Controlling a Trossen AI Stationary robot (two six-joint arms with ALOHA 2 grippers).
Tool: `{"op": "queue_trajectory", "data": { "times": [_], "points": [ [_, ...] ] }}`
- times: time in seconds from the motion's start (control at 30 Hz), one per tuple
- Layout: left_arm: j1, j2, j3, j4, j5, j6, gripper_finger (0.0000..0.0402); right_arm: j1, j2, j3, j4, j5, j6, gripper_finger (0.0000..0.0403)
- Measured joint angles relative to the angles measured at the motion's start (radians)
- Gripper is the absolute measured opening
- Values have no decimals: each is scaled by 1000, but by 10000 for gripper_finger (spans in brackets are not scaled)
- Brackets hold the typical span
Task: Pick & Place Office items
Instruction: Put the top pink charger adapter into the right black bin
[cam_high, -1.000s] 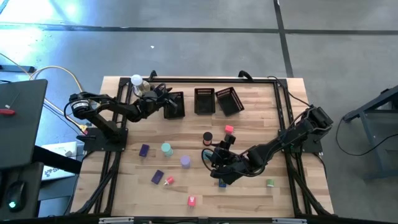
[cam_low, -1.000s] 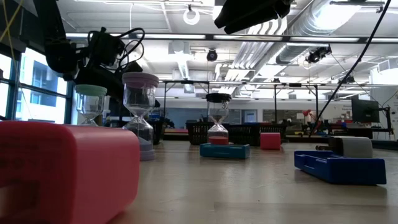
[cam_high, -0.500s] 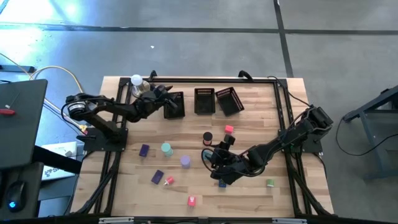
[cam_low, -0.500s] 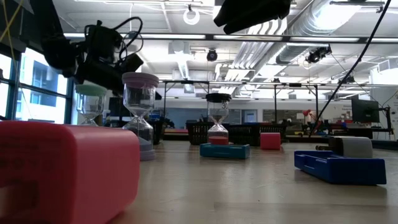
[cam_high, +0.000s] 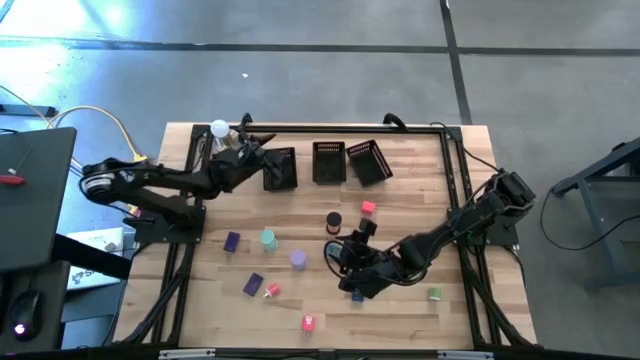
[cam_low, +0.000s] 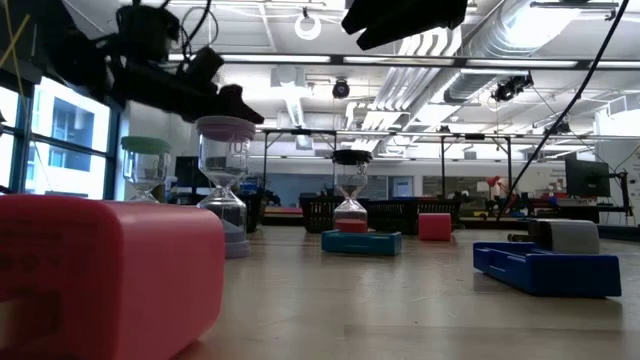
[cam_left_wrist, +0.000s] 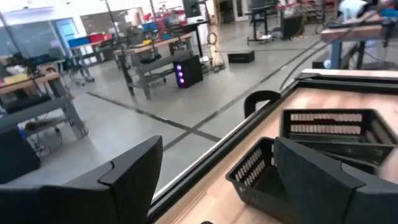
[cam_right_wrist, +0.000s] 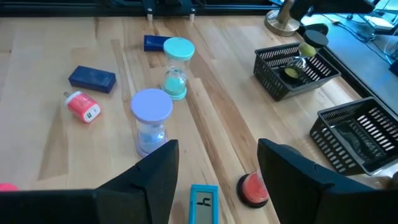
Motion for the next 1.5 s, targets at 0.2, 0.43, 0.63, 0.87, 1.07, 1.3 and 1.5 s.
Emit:
{"op": "queue_trajectory", "data": {
  "times": [0.2,0.43,0.63,0.87,1.07,1.3,1.5],
  "points": [
    [-93,-198,0,-243,23,10,301,12,-14,1,4,-31,-6,208],
    [-173,-416,0,-492,172,-122,301,23,-27,1,28,-130,31,208],
    [-254,-503,1,-588,197,-191,301,24,-20,0,60,-289,33,208],
    [-355,-492,1,-655,197,-231,301,-28,-20,0,64,-210,52,208],
    [-419,-491,1,-660,197,-246,301,-144,-20,0,22,-278,138,204],
    [-463,-492,1,-667,197,-284,301,-240,-20,0,-57,-329,223,183],
    [-481,-491,1,-733,196,-303,301,-308,-20,0,-65,-367,215,171]
  ]
}}
